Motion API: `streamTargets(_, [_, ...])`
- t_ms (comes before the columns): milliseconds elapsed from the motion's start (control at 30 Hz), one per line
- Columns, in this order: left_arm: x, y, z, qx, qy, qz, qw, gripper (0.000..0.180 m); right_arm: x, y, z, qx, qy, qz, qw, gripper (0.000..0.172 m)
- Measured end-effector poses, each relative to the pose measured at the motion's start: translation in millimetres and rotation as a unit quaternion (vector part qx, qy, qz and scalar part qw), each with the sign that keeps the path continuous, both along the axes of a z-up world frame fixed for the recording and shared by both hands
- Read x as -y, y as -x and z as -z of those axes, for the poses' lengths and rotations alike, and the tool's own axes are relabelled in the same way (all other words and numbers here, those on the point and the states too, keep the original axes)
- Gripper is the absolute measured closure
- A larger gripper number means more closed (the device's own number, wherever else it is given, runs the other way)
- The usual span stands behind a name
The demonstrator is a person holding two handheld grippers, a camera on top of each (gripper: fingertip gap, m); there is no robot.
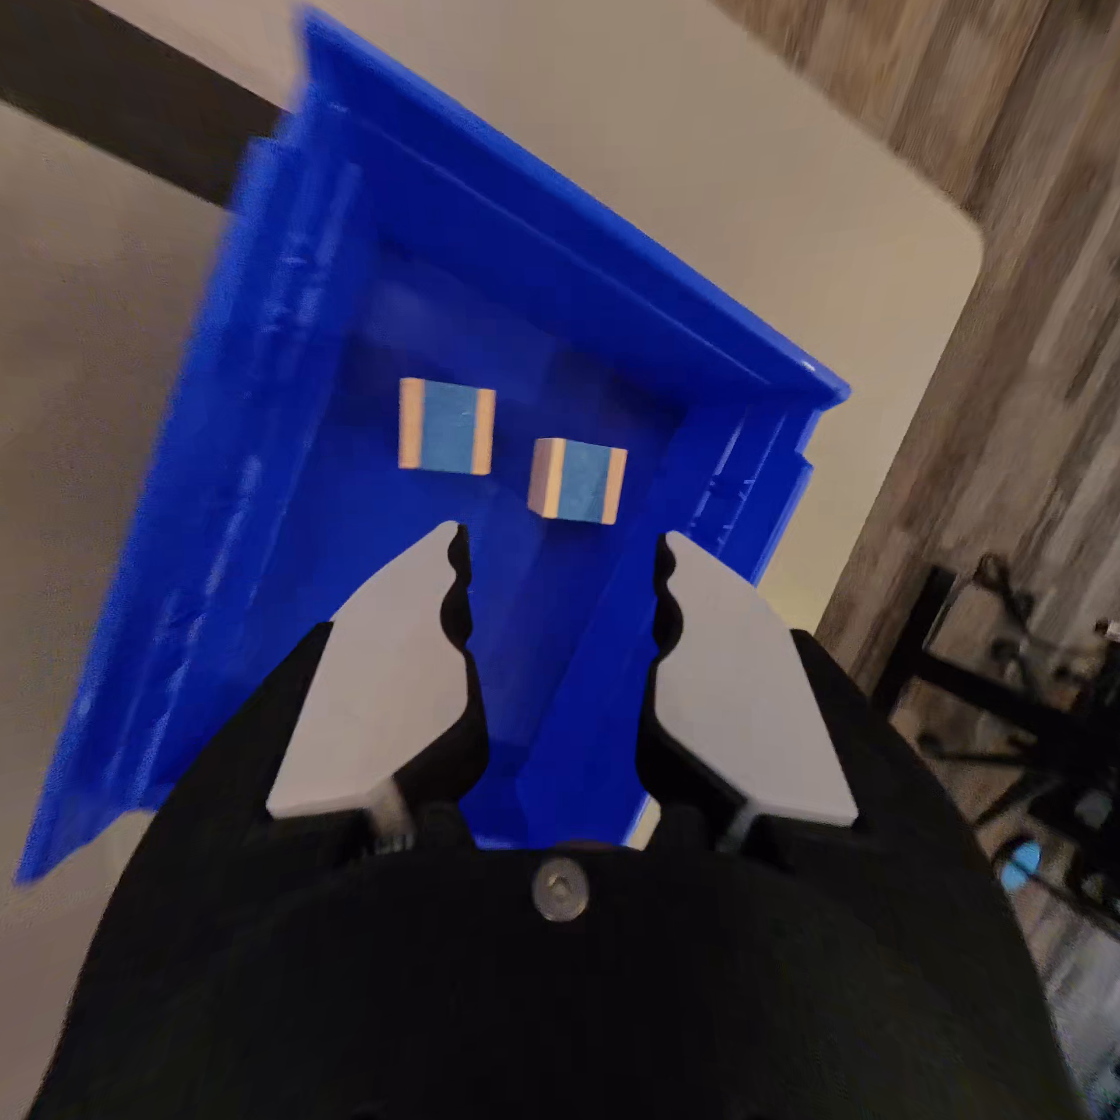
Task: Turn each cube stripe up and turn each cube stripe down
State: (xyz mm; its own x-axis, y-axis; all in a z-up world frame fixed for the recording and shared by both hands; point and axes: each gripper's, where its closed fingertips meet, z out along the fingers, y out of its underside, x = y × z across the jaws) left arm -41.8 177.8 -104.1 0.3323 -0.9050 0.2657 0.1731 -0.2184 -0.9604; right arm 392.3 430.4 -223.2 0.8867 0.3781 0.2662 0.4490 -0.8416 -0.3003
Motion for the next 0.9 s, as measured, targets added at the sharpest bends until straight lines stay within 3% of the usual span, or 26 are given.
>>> streamTargets(100, [-23,72,18,-0.161,-0.018,-0.118,0.980,0.138,34,23,-33,0.000,-0.053,-0.055,0.997,0.114])
streamTargets(200, [-46,152,38,-0.310,-0.002,-0.216,0.926,0.137,73,47,-53,0.004,-0.094,-0.106,0.990,0.117])
streamTargets(300, [-64,208,71,-0.415,0.053,-0.247,0.874,0.134,111,75,-59,-0.001,-0.118,-0.151,0.981,0.120])
streamTargets(400, [-68,233,122,-0.523,0.118,-0.198,0.821,0.127,145,101,-54,-0.007,-0.125,-0.191,0.974,0.120])
streamTargets(500, [-78,247,156,-0.613,0.102,-0.153,0.768,0.124,172,121,-43,-0.019,-0.119,-0.220,0.968,0.120])
streamTargets(700, [-85,250,204,-0.695,0.121,-0.037,0.708,0.122,207,139,-27,-0.028,-0.106,-0.251,0.962,0.120])
streamTargets(833, [-88,264,224,-0.735,0.155,-0.015,0.660,0.133,219,147,-27,-0.028,-0.112,-0.267,0.957,0.119])
streamTargets(900, [-90,265,224,-0.732,0.167,-0.016,0.661,0.137,223,152,-29,-0.030,-0.119,-0.276,0.953,0.119])
